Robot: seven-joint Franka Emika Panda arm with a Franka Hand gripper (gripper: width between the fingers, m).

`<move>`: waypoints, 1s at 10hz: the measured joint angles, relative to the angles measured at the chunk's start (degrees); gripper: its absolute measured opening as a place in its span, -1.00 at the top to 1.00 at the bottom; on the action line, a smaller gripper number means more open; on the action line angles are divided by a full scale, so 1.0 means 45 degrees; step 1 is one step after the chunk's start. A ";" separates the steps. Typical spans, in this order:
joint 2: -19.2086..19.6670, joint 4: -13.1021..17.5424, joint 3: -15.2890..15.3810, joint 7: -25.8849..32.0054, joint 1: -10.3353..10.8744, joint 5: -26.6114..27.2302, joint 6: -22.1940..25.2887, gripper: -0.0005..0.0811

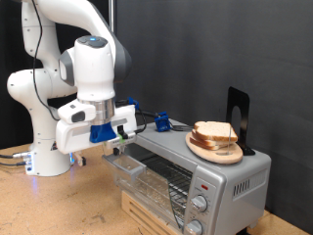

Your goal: Make a piece of toast with the oven

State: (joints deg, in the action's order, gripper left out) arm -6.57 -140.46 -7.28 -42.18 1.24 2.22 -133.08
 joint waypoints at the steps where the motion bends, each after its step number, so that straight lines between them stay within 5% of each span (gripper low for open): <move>1: 0.0189 0.0104 -0.0042 0.0000 -0.0093 -0.0100 -0.0010 -0.99; 10: 0.1581 0.0995 -0.0361 -0.0015 -0.0576 -0.0437 -0.1024 -0.99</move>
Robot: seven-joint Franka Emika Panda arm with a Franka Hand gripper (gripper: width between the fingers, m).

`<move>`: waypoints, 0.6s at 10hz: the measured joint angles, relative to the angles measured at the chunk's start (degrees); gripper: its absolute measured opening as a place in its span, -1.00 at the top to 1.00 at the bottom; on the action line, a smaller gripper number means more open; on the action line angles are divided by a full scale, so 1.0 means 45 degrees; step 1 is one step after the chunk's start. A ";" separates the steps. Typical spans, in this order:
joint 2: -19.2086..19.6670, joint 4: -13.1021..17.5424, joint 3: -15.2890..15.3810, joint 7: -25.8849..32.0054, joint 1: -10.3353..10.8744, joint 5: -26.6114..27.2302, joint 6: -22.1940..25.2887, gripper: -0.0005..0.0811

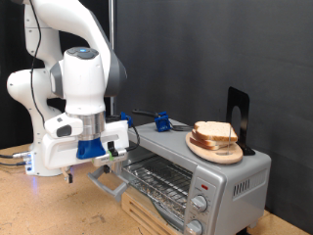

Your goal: Make a piece of toast with the oven

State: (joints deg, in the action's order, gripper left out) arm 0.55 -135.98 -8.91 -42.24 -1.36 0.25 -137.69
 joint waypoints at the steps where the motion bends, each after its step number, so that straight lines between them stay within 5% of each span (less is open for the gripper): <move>1: 0.0278 0.0135 -0.0070 -0.0259 -0.0056 -0.0377 -0.0073 -0.99; 6: 0.1424 0.0572 -0.0285 -0.0281 -0.0237 -0.0778 -0.0372 -0.99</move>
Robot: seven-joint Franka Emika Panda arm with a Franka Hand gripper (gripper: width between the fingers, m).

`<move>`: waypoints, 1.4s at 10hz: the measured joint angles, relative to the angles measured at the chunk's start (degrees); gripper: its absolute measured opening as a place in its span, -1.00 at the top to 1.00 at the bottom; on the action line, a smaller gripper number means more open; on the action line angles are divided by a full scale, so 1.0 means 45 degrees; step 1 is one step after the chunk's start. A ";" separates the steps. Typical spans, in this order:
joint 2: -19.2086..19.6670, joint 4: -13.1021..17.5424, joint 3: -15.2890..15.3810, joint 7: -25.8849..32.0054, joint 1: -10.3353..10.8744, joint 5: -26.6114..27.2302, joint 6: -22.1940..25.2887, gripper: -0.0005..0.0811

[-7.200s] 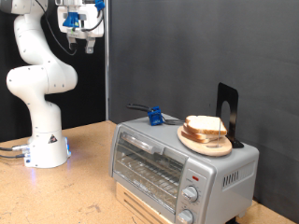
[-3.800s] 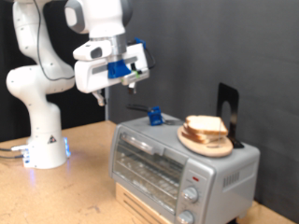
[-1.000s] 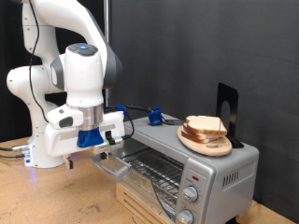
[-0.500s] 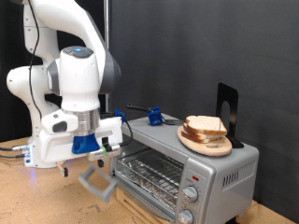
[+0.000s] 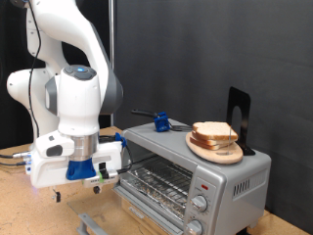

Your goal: Make a piece of toast with the oven

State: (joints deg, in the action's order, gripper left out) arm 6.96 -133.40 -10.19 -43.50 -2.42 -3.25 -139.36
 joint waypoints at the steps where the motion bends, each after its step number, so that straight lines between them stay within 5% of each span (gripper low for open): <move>1: 0.0050 -0.0017 0.0001 0.0234 -0.0005 -0.0005 -0.0003 -0.99; 5: 0.0064 -0.0150 0.0015 0.0684 -0.0008 -0.0082 -0.0003 -0.99; 7: -0.0207 -0.0106 0.0209 0.2973 -0.0025 0.2247 0.0097 -0.99; 10: -0.1620 0.0107 0.0247 0.6312 -0.0032 0.5471 0.2200 -0.99; 14: -0.3386 0.0471 -0.0123 0.7284 -0.0046 0.6768 0.4928 -0.99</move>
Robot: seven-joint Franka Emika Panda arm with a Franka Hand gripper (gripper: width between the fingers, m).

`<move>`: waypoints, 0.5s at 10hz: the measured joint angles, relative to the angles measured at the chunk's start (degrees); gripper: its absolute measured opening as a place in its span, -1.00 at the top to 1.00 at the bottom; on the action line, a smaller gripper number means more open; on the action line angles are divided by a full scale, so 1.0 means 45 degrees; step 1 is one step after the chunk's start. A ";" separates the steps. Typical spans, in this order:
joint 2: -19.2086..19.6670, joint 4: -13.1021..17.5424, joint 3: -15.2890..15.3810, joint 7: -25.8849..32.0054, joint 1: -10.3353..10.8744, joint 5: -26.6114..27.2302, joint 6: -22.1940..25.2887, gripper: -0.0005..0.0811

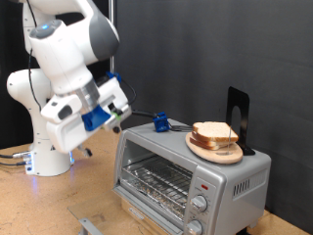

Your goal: Make a piece of toast with the oven

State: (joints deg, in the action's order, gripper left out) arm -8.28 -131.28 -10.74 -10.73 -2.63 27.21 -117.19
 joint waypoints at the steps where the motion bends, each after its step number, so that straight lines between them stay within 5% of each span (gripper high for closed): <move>1: -0.0349 0.0118 -0.0139 0.0147 -0.0024 0.0059 0.0595 -0.99; 5: -0.1556 0.0014 -0.0216 -0.0551 -0.0225 -0.0317 0.1007 -0.99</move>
State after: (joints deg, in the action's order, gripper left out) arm -15.28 -131.22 -11.71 -13.21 -3.64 25.78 -112.66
